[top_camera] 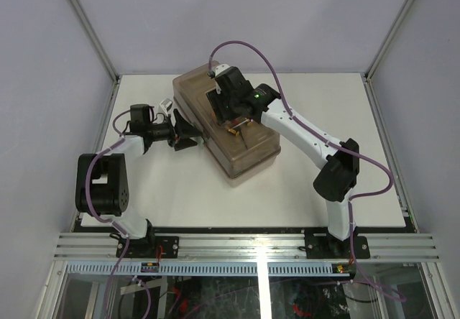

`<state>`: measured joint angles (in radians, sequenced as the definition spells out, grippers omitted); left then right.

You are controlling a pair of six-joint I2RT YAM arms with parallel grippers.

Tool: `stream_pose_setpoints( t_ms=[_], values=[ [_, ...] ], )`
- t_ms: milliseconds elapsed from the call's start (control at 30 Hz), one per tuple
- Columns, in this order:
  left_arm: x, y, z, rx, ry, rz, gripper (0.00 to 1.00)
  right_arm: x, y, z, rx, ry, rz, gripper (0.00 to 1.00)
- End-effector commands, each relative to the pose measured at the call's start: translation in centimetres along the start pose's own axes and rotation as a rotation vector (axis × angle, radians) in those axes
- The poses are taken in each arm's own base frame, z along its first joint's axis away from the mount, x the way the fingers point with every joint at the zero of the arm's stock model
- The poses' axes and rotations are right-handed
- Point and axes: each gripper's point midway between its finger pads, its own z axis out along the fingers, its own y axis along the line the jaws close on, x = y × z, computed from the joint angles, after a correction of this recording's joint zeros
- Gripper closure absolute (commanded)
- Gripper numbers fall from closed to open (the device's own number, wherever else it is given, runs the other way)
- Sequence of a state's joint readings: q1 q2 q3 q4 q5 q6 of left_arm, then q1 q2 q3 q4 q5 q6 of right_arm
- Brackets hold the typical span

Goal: Pack the tool kit

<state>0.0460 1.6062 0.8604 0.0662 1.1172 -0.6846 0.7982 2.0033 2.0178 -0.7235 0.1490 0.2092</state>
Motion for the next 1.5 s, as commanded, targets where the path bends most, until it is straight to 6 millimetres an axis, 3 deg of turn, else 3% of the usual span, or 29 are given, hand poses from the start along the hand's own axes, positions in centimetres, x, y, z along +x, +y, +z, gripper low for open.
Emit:
stream_pose_setpoints(
  t_ms=[0, 267, 800, 1100, 1267, 1400, 1467],
  values=[
    [-1.4, -1.4, 1.1, 0.046, -0.016, 0.07, 0.28, 12.4, -1.0, 5.0, 0.037, 0.424, -0.024, 0.42],
    [-1.7, -0.2, 2.5, 0.05, -0.019, 0.05, 0.28, 12.8, -0.5, 5.1, 0.025, 0.436, -0.038, 0.42],
    [-4.4, -1.4, 3.9, 0.112, -0.053, 0.056, 0.29, 14.8, 1.0, 5.6, -0.008, 0.487, -0.043, 0.44],
    [-4.0, -1.3, 3.8, 0.102, -0.027, 0.073, 0.27, 14.9, 1.1, 5.6, -0.009, 0.488, -0.028, 0.43],
    [-2.2, 0.0, 1.8, -0.048, 0.012, 0.173, 0.02, 11.7, 1.2, 3.9, -0.003, 0.4, -0.006, 0.41],
    [-1.6, 0.1, -0.8, -0.167, -0.011, 0.282, 0.0, 6.8, 0.4, 0.9, 0.018, 0.256, 0.032, 0.34],
    [-1.5, -0.1, -1.9, -0.217, -0.028, 0.317, 0.0, 4.5, -0.5, -0.7, 0.034, 0.177, 0.07, 0.26]
  ],
)
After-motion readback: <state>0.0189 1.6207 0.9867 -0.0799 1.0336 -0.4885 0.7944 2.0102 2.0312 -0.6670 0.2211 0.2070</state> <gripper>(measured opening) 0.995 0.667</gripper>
